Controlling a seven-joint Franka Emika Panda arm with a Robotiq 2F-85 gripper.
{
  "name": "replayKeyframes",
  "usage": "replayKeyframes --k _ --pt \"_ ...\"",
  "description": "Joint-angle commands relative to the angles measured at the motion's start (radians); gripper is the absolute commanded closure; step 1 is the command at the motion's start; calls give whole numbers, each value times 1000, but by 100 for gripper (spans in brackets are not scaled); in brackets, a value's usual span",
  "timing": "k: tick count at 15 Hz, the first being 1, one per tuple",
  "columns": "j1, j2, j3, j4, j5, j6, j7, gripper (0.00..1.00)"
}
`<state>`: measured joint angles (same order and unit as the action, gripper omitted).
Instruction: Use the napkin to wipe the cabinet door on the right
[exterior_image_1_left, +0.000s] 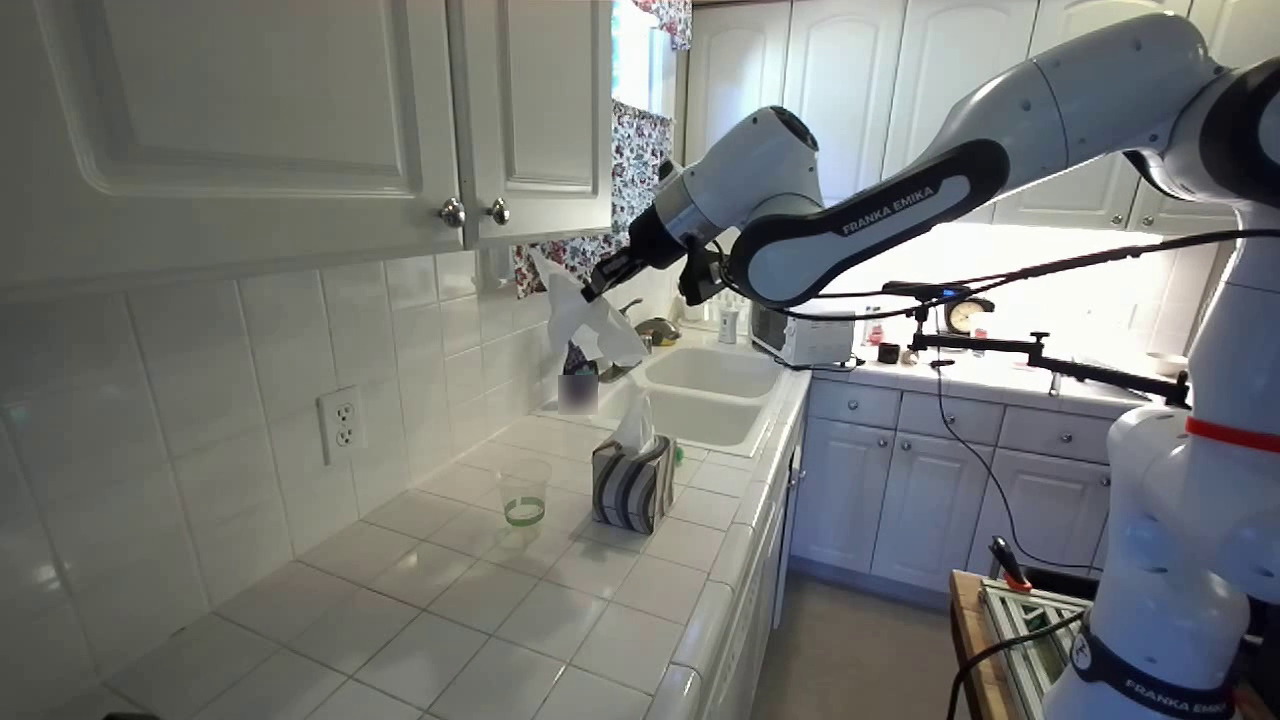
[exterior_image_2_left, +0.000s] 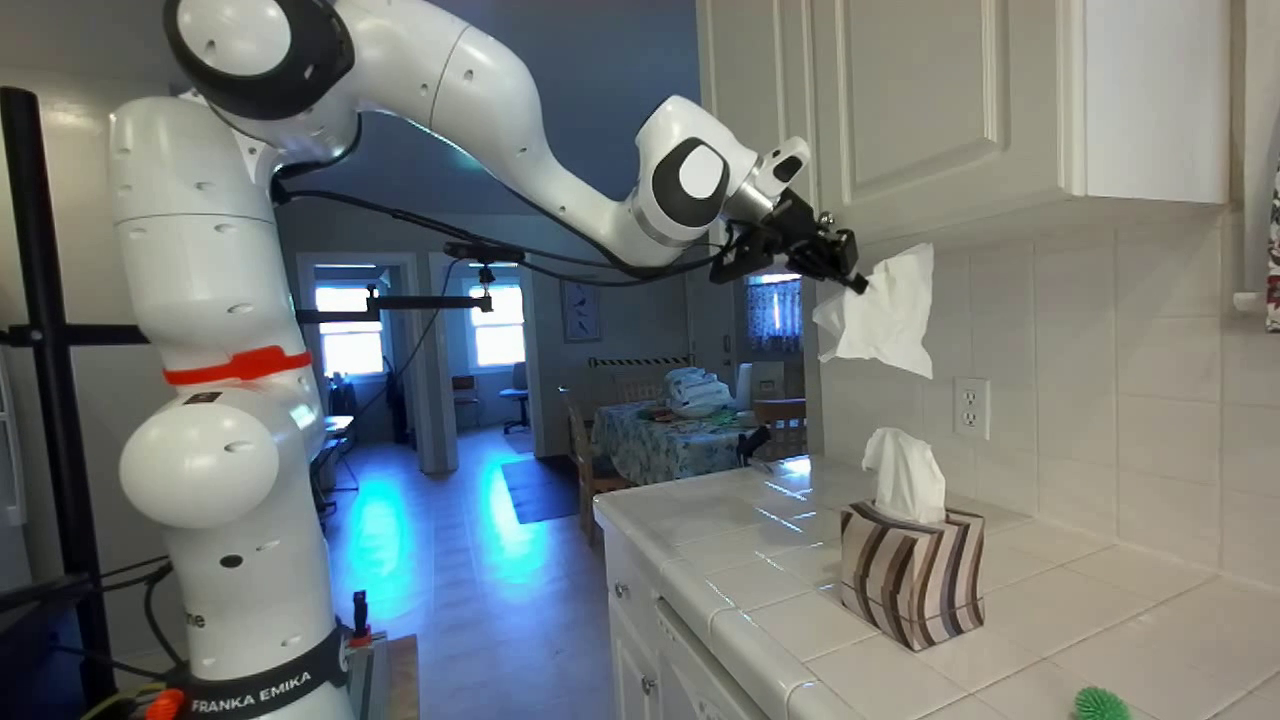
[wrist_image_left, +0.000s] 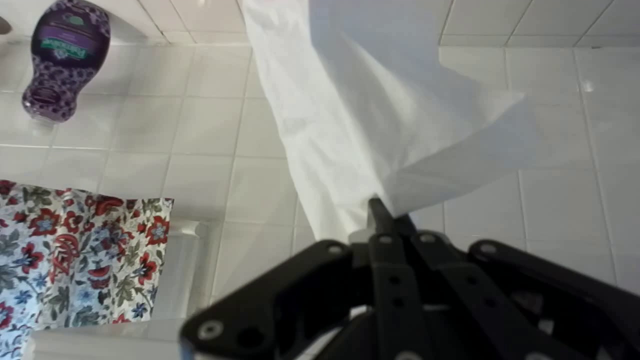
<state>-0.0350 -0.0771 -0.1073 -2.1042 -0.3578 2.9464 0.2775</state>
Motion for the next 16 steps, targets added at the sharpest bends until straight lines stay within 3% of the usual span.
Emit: replayKeyframes --k 1,16 --pt "1 21 -9 48 23 -6 -20 100" --pt "-3 -36 -35 65 36 20 -12 100"
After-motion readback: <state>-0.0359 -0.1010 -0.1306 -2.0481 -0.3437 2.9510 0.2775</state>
